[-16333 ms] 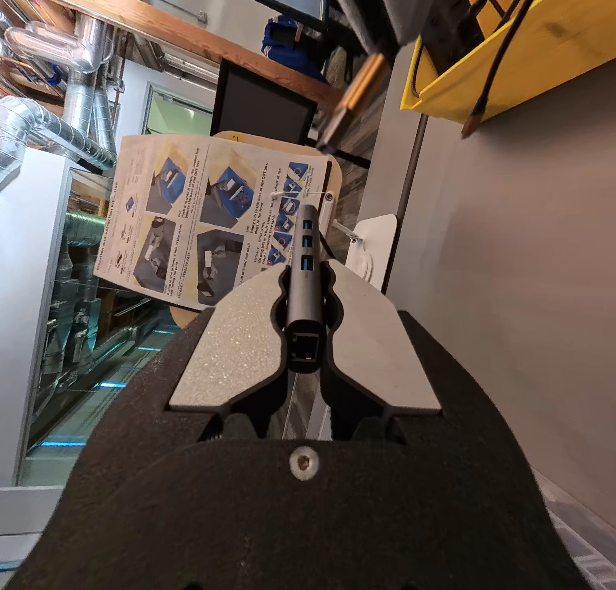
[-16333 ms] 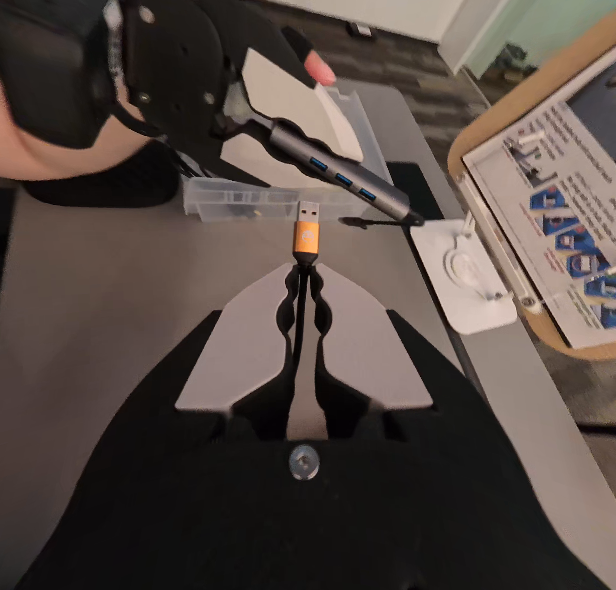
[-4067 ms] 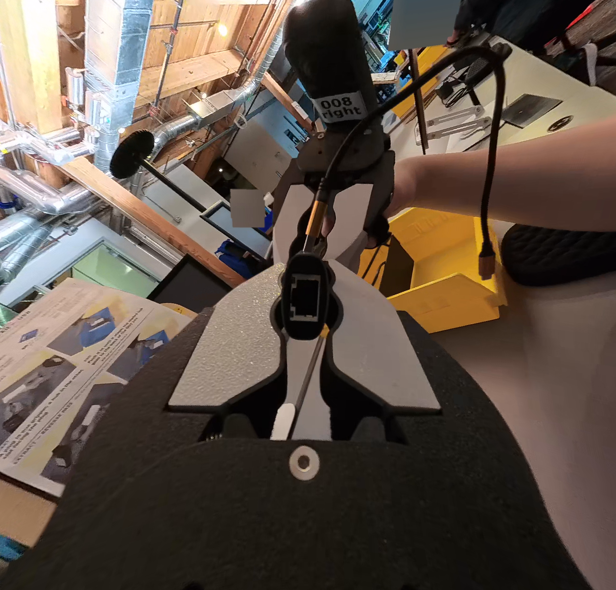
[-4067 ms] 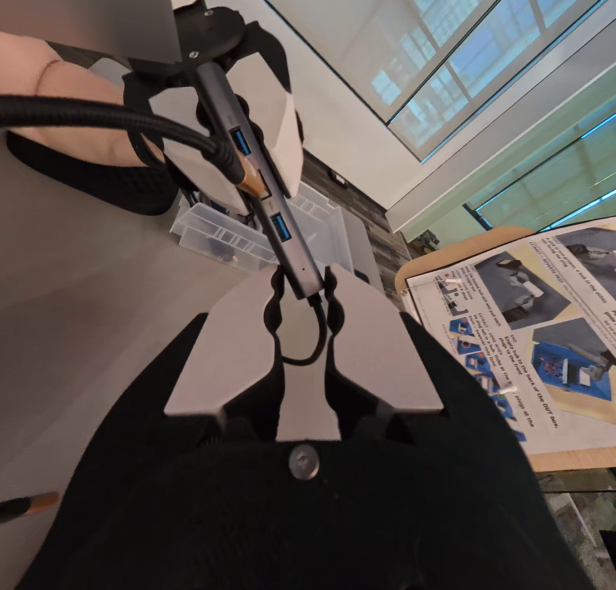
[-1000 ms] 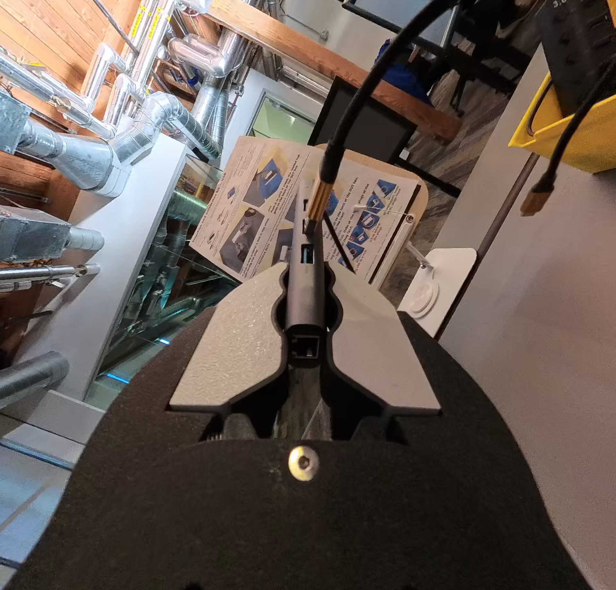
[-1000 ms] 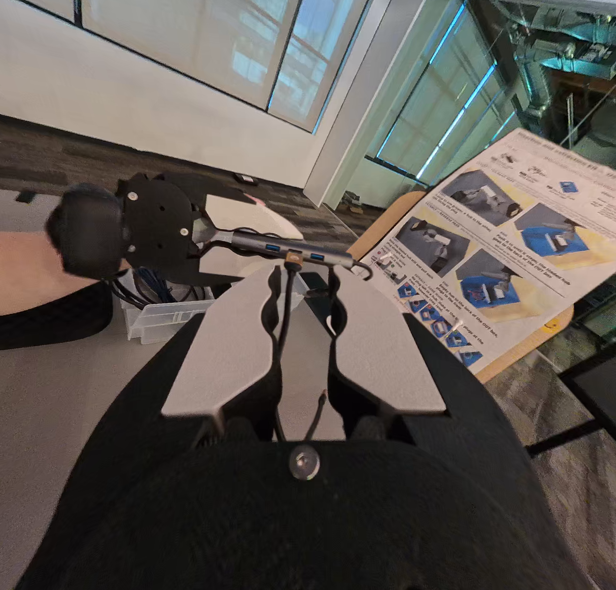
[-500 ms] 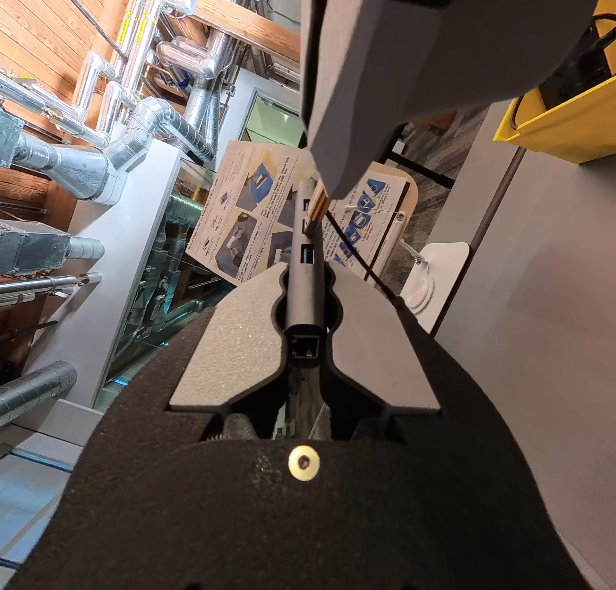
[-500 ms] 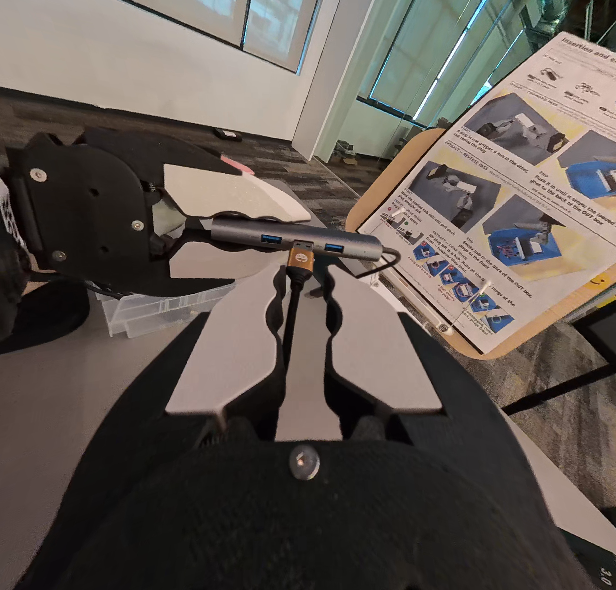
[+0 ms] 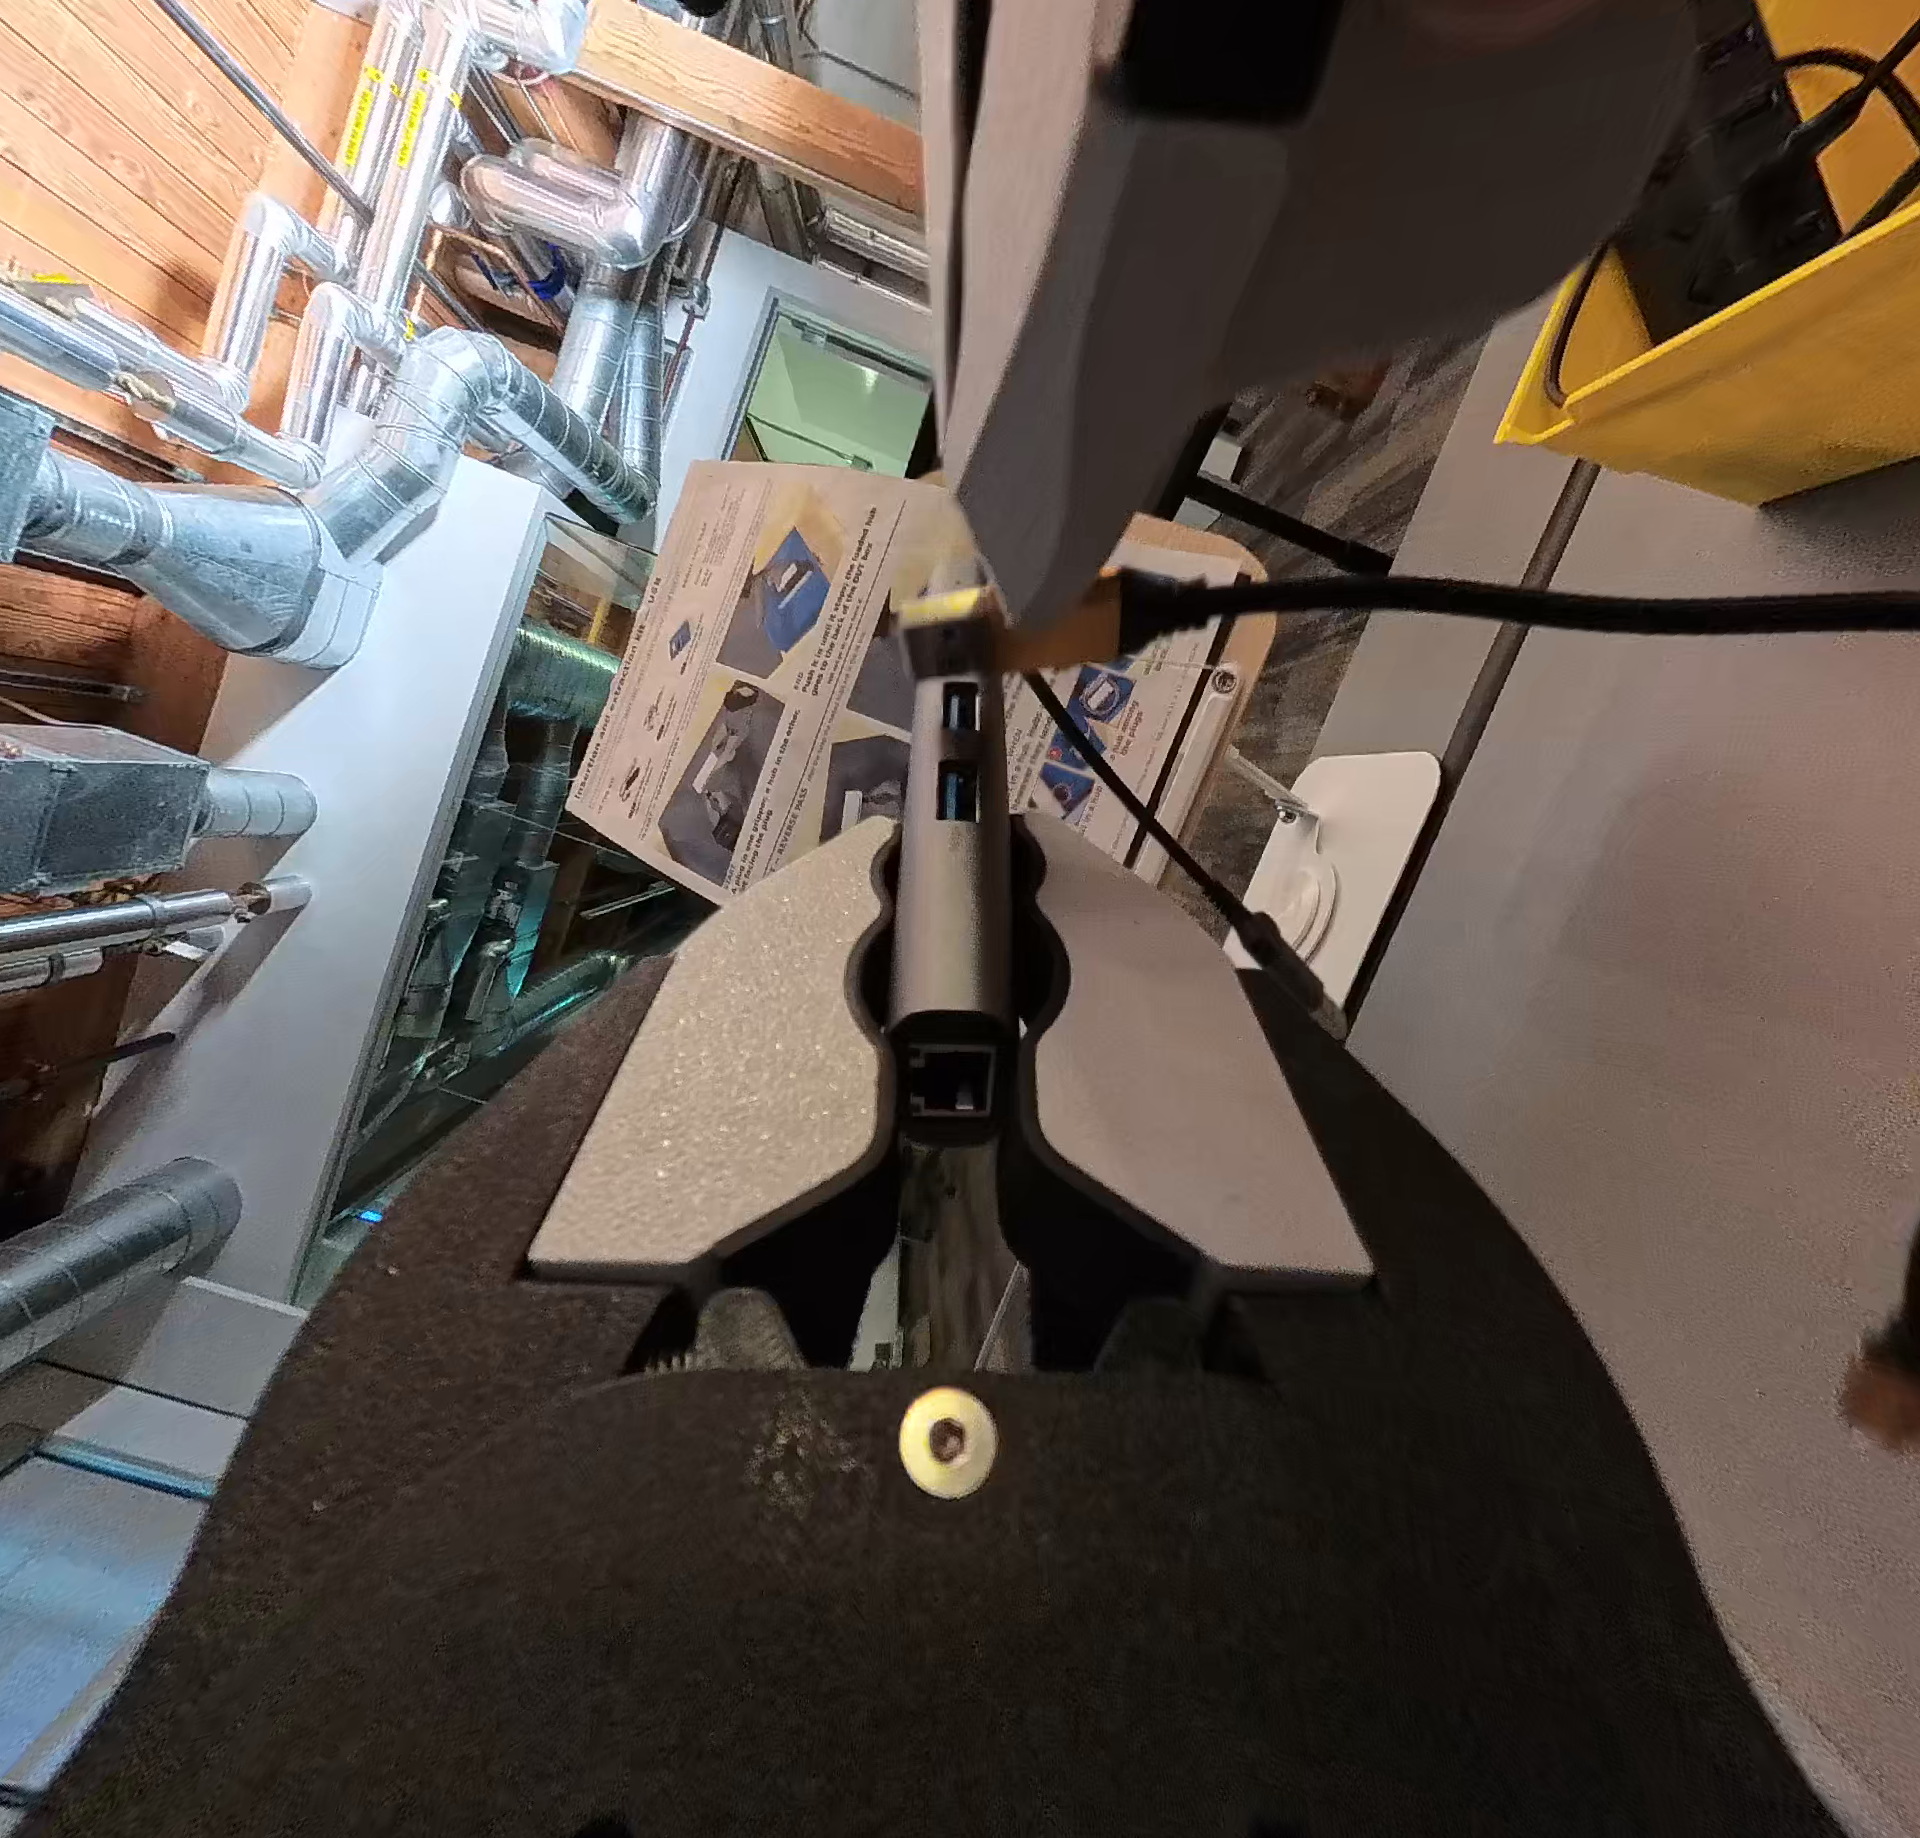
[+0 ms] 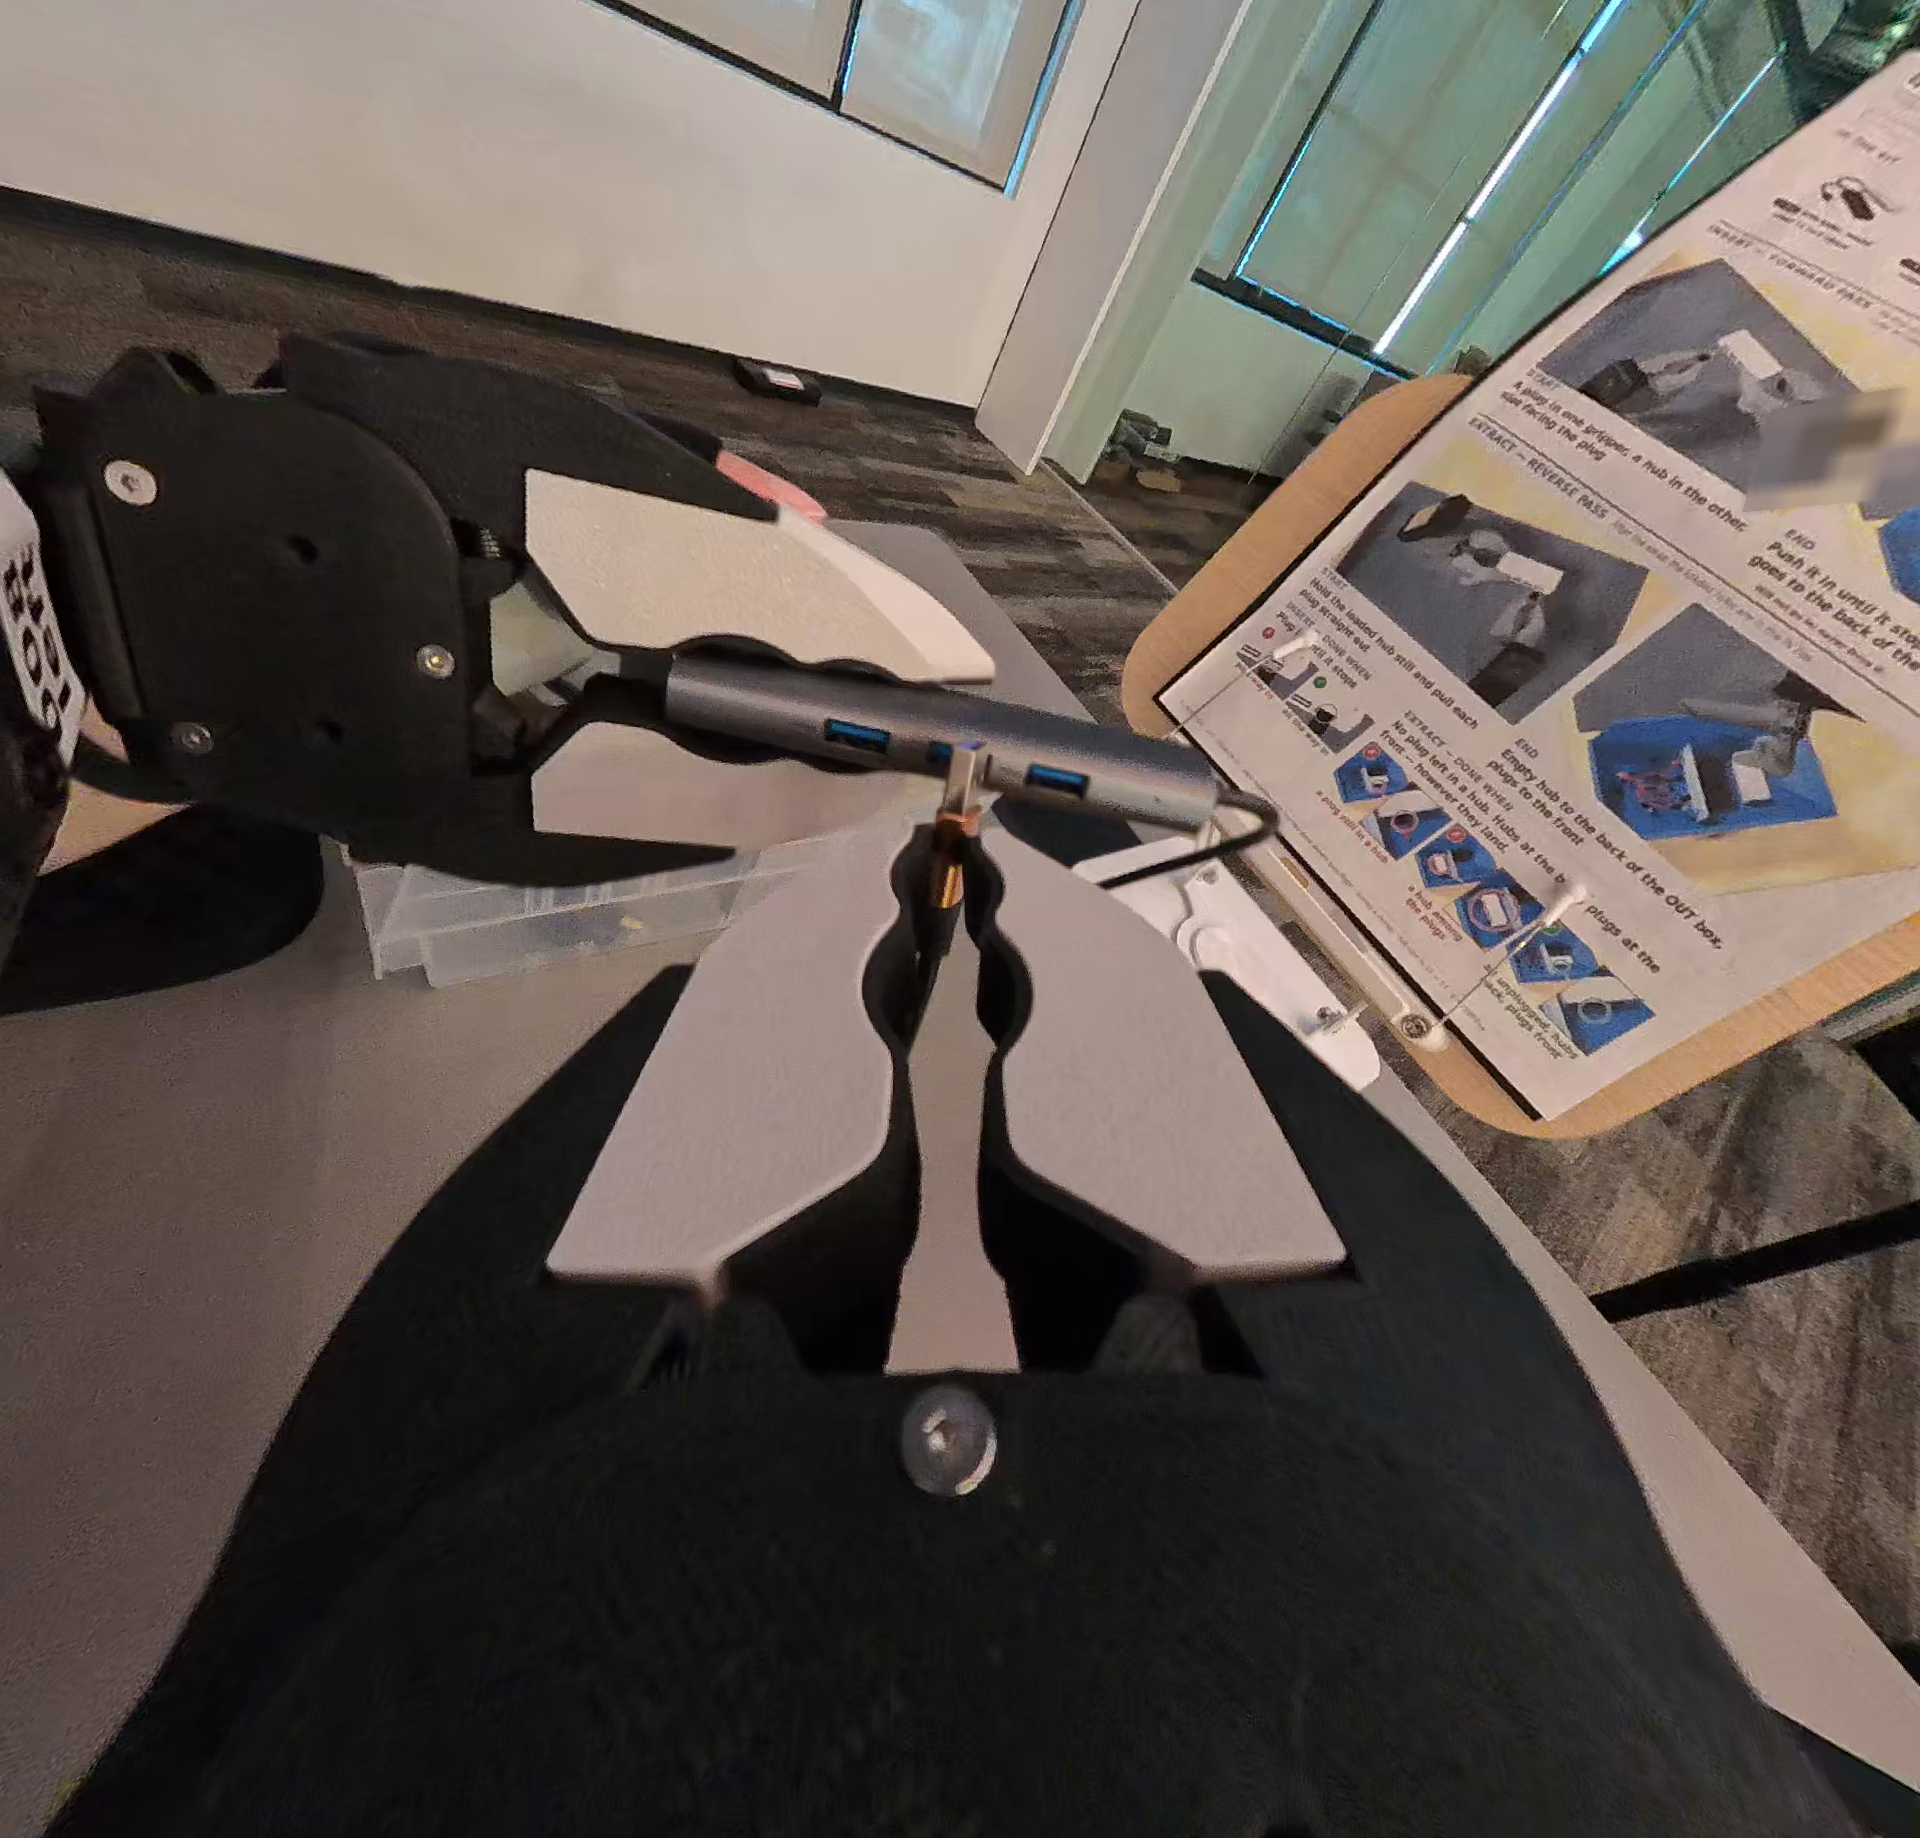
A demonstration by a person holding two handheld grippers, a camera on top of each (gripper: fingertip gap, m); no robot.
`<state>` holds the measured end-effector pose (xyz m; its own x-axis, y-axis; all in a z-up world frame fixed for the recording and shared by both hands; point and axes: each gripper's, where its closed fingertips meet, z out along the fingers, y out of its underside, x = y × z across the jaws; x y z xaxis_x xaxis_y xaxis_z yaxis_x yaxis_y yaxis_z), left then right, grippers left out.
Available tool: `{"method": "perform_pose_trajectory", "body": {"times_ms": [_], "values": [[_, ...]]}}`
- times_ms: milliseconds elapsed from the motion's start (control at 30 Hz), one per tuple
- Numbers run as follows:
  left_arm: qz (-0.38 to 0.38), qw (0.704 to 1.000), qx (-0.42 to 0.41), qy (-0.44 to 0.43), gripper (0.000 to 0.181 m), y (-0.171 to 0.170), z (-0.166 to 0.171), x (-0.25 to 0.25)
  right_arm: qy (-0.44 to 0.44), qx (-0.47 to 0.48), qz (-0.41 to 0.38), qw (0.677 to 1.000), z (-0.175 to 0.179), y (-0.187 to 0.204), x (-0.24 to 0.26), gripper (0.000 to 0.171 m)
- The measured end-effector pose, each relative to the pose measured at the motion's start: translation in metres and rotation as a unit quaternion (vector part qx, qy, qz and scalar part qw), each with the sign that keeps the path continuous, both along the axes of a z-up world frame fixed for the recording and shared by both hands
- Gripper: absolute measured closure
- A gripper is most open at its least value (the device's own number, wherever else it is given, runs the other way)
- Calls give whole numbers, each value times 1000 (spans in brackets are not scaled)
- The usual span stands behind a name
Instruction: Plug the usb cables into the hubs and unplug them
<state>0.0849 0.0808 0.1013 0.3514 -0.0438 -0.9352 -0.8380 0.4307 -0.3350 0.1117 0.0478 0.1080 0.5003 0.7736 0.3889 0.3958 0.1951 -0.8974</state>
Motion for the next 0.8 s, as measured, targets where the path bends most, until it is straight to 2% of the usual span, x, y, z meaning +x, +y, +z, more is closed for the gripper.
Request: {"method": "perform_pose_trajectory", "body": {"times_ms": [133, 300, 500, 700, 800], "values": [[10, 1000, -12, -6, 165, 7, 0, -10, 15, -29, 33, 999, 2, -3, 4, 166], [35, 999, -15, -9, 165, 15, 6, -28, -108, -36, 7, 993, -31, 6, 15, 165], [70, 996, -4, -49, 165, 19, 30, -69, -208, -125, 17, 970, -121, 21, -18, 165], [82, 993, 0, -82, 165, 15, 48, -96, -242, -240, 43, 939, -231, 11, -55, 165], [75, 994, 1, -79, 165, 12, 49, -93, -232, -255, 64, 936, -255, 3, -62, 170]]}}
